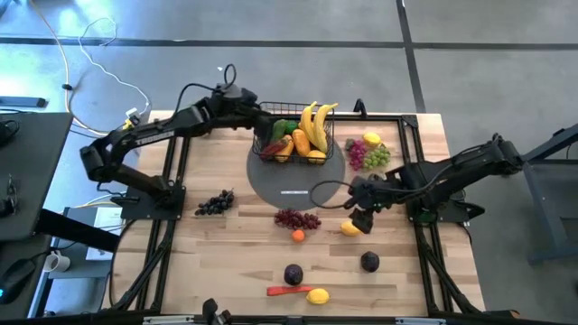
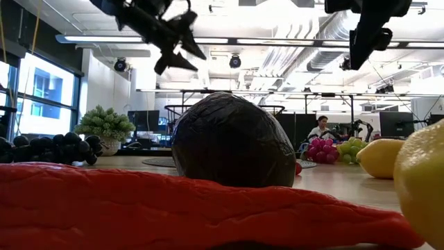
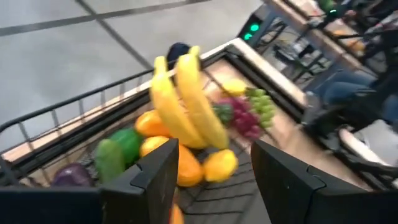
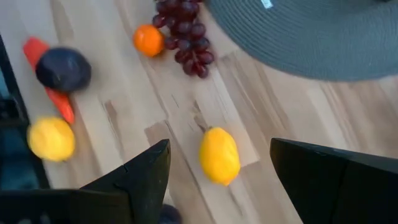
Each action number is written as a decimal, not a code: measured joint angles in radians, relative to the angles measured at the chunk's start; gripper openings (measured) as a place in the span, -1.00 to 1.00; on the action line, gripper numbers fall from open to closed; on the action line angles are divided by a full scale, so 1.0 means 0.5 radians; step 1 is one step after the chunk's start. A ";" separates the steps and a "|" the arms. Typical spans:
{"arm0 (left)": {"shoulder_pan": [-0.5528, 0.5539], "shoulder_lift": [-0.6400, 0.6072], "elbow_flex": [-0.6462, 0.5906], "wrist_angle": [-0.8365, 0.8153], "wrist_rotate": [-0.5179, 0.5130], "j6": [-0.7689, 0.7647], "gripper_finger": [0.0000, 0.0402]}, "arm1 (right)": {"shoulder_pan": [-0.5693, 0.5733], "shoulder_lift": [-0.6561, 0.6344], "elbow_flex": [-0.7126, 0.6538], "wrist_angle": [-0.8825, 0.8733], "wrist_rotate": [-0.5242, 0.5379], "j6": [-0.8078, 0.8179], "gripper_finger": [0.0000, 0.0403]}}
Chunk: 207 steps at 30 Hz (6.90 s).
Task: Build produce basket
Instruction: Put the middle yellow lemon into the black wire basket, then put the bottom left purple grapes into the black wire basket
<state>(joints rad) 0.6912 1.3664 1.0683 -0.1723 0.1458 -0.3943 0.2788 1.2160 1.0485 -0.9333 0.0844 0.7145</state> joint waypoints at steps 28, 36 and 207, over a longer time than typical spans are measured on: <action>-0.343 -0.367 0.000 -0.425 -0.161 -0.095 -0.06 | 0.180 0.780 -0.002 0.003 -0.124 -0.172 0.27; -0.343 -0.367 0.001 -0.445 -0.164 -0.096 -0.06 | 0.176 0.933 -0.002 0.008 -0.125 -0.166 0.27; -0.741 -0.427 -0.287 -1.828 -0.166 0.525 0.27 | -1.254 1.173 1.578 -0.451 -0.026 -1.138 0.18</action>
<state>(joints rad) 0.3207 1.1531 0.9249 -1.0863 0.0628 -0.1319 -0.3480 1.8023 1.8374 -1.1587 0.0714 0.1453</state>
